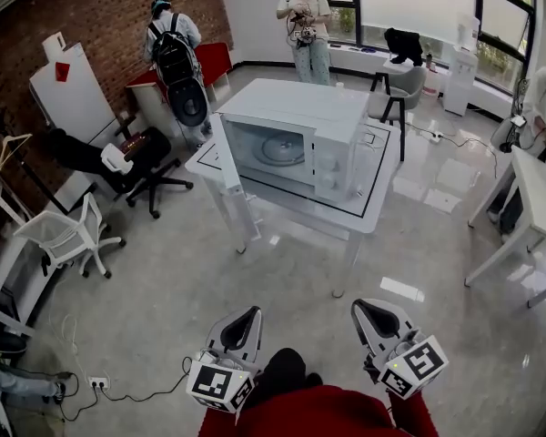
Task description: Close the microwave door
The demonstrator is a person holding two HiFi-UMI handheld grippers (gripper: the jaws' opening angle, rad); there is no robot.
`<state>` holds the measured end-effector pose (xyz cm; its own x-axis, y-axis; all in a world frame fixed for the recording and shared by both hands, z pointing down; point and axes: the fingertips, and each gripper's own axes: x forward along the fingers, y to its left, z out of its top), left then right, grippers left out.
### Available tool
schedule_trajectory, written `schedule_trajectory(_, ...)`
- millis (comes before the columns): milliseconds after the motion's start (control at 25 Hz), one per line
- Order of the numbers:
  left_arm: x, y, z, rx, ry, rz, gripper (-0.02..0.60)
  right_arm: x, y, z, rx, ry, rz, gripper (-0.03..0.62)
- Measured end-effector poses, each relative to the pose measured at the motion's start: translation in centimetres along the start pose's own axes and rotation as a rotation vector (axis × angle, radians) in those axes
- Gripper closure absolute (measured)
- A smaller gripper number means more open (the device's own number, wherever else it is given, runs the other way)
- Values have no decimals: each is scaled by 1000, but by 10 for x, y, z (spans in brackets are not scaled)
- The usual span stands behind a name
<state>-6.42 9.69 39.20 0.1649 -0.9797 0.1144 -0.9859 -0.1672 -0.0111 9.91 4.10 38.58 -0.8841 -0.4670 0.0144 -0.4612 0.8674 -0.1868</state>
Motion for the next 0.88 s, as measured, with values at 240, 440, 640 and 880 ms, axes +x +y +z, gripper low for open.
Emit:
schedule_trajectory(240,19,22,3,5,9,31,571,11,-18,4,5,-7,-13,579)
schedule_trajectory(440,49,51,-1,-5,20,35,571,36,-37,4,17,5,-40,579)
schedule_trajectory(640,86,92,-4,-21,36,69,569,71,-67,9,17,22,-68,580)
schedule_trajectory(880,113,136,-9,-58,89,107,507,114,-92,17,29,47,-86,579)
